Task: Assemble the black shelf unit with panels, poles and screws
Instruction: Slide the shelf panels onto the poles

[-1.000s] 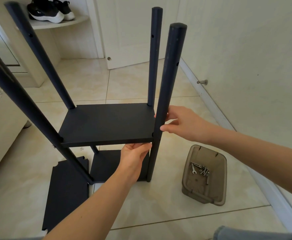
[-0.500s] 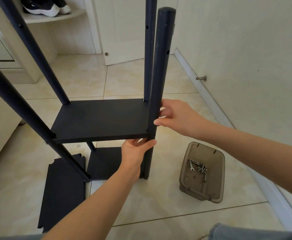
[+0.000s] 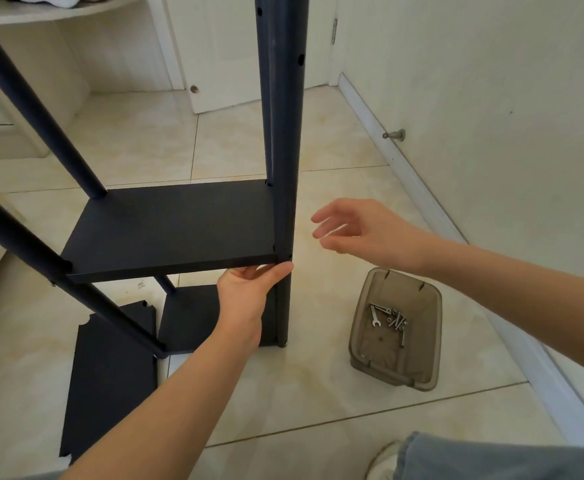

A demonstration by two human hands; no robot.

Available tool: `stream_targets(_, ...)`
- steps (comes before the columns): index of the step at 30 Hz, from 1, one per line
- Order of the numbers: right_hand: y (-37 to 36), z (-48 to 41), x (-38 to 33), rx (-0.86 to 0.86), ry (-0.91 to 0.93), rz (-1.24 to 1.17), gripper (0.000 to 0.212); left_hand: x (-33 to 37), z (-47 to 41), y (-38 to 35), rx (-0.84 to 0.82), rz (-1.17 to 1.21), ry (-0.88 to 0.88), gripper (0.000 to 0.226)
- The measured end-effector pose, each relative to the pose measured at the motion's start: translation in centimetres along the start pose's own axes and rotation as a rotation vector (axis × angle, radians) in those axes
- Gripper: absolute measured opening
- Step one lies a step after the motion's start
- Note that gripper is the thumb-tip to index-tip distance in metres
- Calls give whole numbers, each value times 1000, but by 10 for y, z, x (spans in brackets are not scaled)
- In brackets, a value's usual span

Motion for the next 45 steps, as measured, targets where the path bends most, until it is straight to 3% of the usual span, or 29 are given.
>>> stream_targets(4, -32, 18, 75, -104, -162, -63, 21, 3, 4, -4, -27, 20, -13, 27)
stream_targets(9, -98, 24, 175, -316, -342, 285, 22, 8, 9, -7, -39, 38, -15, 40)
stream_targets(13, -134, 15, 229, -414, -436, 388, 27, 8, 8, -6, -27, 16, -11, 51)
stream_targets(16, -156, 11, 257, -446, -464, 526, 7, 7, 9, -5, -4, 8, -9, 52)
stream_targets(18, -171, 12, 273, -482, -457, 629, 17, 8, 8, -5, 10, -5, -6, 51)
stream_targets(21, -183, 18, 286, -525, -431, 766, 11, 10, 10, -9, -10, 5, -20, 41)
stream_targets(25, -189, 21, 298, -508, -426, 860, 31, 10, 12, -13, -38, 20, -41, 38)
stream_targets(33, -196, 22, 304, -522, -353, 980, 32, 12, 13, -14, -33, 41, -59, 36)
stream_targets(45, -233, 7, 250, -475, 18, 987, 33, 12, 17, -13, -26, 62, -42, 36)
Point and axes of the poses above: each hand's wrist, its own z-axis away from the middle knuckle, its own y-axis out of the back of the hand, x = y × z, the point moved 8 cm from there along -z, towards the middle knuckle, and after that the axes turned 15 degrees about z, right-handed, at the moved point
